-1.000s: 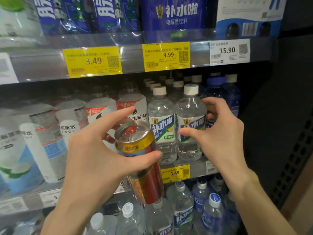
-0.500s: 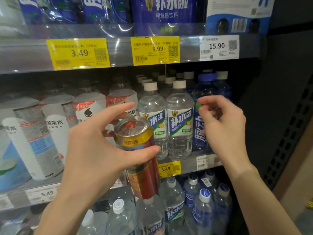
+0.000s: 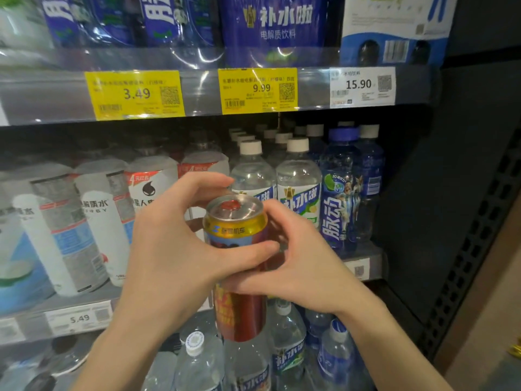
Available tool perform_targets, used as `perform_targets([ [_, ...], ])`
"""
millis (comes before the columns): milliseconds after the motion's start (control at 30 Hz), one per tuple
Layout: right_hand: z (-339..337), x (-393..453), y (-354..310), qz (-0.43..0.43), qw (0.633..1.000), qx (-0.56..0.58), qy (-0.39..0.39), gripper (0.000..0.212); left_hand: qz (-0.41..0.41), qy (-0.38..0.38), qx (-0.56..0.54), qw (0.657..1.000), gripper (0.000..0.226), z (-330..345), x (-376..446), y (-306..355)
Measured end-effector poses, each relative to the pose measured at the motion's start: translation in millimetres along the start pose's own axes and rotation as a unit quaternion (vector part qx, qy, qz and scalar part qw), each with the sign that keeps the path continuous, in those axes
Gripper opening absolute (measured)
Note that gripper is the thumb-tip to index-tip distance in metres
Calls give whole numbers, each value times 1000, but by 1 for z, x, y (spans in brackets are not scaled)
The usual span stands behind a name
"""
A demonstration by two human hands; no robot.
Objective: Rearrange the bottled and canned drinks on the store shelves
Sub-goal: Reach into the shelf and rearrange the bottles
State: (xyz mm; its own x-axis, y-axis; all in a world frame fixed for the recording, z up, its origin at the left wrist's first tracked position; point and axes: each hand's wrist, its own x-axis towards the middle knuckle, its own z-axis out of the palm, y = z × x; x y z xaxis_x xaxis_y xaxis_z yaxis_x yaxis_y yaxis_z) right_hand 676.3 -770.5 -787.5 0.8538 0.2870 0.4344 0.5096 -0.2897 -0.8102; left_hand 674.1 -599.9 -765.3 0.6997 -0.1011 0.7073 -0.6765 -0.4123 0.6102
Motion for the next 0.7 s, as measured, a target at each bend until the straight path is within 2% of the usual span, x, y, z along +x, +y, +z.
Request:
perform_targets([
  [67, 2, 1, 0, -21, 999, 8, 31, 59, -6, -16, -30, 999, 74, -2, 0, 0],
  [200, 7, 2, 2, -44, 997, 30, 53, 58, -46, -116, -108, 986, 92, -20, 2, -11],
  [267, 9, 3, 2, -41, 997, 31, 50, 59, -69, -150, -113, 980, 97, -28, 1, -17],
  [433, 14, 10, 0, -58, 997, 27, 54, 66, -58, -198, -88, 975, 65, -34, -5, -21],
  [700, 24, 20, -8, -92, 991, 70, 59, 56, -80, -160, -150, 972, 42, -41, -13, -27],
])
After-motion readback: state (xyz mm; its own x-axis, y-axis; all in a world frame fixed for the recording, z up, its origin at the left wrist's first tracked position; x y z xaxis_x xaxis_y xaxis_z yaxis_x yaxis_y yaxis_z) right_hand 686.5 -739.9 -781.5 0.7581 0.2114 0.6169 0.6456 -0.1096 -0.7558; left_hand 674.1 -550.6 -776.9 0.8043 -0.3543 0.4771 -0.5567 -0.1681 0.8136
